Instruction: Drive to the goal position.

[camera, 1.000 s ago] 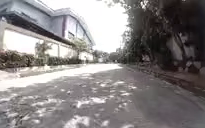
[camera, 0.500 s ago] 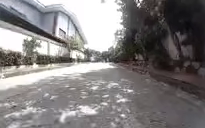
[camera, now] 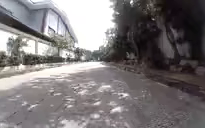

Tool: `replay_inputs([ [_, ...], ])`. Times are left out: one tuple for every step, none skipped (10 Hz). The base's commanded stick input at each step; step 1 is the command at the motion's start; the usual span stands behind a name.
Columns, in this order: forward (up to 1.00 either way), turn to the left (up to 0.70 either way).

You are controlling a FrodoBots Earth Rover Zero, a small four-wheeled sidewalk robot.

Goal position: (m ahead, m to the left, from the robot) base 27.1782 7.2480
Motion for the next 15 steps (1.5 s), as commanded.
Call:
replay_inputs([
  [0.70,0.00],
  [0.70,0.00],
  [0.70,0.00],
  [0.70,0.00],
  [0.70,0.00],
  [0.70,0.00],
  [0.70,0.00],
  [0.70,0.00],
  [0.70,0.00],
  [0.70,0.00],
  [0.70,0.00],
  [0.70,0.00],
  [0.70,0.00],
  [0.70,0.00],
  [0.70,0.00],
])
